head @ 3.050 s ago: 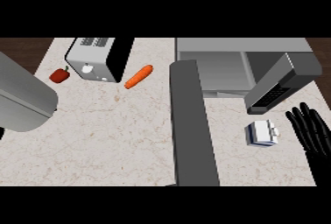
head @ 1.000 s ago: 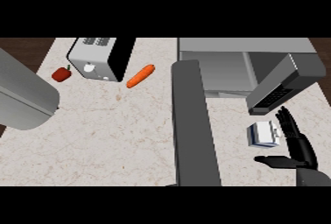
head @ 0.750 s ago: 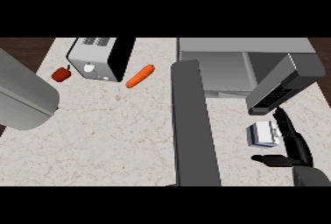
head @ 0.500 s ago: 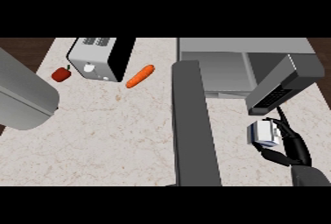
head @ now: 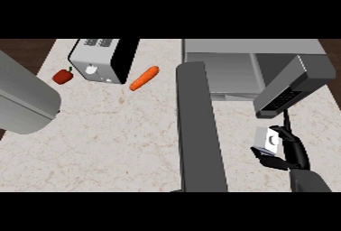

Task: Pick up the milk, place it into the microwave and close the microwave

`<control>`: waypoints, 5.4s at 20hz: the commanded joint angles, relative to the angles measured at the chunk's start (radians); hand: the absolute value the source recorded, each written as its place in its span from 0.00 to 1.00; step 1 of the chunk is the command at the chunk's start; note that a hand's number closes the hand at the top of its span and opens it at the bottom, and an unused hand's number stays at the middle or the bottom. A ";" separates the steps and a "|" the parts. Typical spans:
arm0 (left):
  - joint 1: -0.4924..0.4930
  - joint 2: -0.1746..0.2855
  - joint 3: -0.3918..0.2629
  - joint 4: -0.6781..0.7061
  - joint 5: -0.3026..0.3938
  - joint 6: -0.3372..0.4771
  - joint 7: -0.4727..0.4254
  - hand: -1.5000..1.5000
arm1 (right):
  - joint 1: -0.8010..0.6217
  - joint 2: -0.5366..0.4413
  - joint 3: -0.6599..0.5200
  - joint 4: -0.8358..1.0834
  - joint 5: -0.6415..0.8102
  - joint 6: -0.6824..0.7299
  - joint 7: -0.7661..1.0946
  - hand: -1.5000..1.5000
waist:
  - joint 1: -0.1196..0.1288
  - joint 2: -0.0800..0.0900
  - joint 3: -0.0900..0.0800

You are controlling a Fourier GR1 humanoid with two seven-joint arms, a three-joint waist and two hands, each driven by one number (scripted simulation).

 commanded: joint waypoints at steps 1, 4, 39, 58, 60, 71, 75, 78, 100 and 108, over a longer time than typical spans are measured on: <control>-0.005 0.013 0.010 -0.019 0.022 0.007 0.032 0.00 | -0.048 0.050 -0.028 0.032 -0.012 -0.092 -0.120 1.00 | 0.015 0.003 0.004; 0.004 0.026 0.042 0.011 0.058 -0.022 0.015 0.00 | -0.073 0.078 -0.038 0.009 -0.030 -0.093 -0.094 1.00 | 0.012 -0.001 0.002; -0.038 0.030 0.128 0.114 0.058 -0.083 0.018 0.00 | -0.431 0.209 0.161 -0.261 0.142 -0.337 0.528 1.00 | 0.016 0.002 0.000; -0.131 0.046 0.091 0.199 0.022 -0.115 -0.011 0.00 | -0.648 0.076 0.078 0.094 0.241 -0.731 0.428 1.00 | 0.093 0.048 0.003; -0.097 0.039 0.078 0.166 0.028 -0.132 0.005 0.00 | -0.660 0.039 0.074 0.110 0.246 -0.727 0.420 1.00 | 0.101 0.044 0.004; -0.163 0.062 0.078 0.200 -0.016 -0.111 -0.004 0.00 | -0.623 -0.074 0.109 0.280 0.335 -1.004 0.635 0.00 | 0.124 0.070 0.000; -0.197 0.067 0.067 0.229 -0.049 -0.103 -0.008 0.00 | -0.680 -0.021 0.133 0.233 0.350 -0.944 0.570 0.00 | 0.133 0.066 0.007; -0.204 0.070 0.066 0.242 -0.068 -0.113 -0.024 0.00 | -0.689 -0.033 0.129 0.225 0.345 -0.875 0.537 0.00 | 0.139 0.070 0.007; -0.254 0.056 -0.100 0.308 -0.126 -0.227 -0.036 0.00 | -0.626 0.029 -0.060 0.196 0.131 -0.385 0.267 0.00 | 0.061 0.036 0.005; -0.252 -0.015 -0.235 0.306 -0.178 -0.230 -0.027 1.00 | -0.564 0.109 -0.131 0.202 0.045 -0.247 0.209 0.00 | 0.036 0.019 0.003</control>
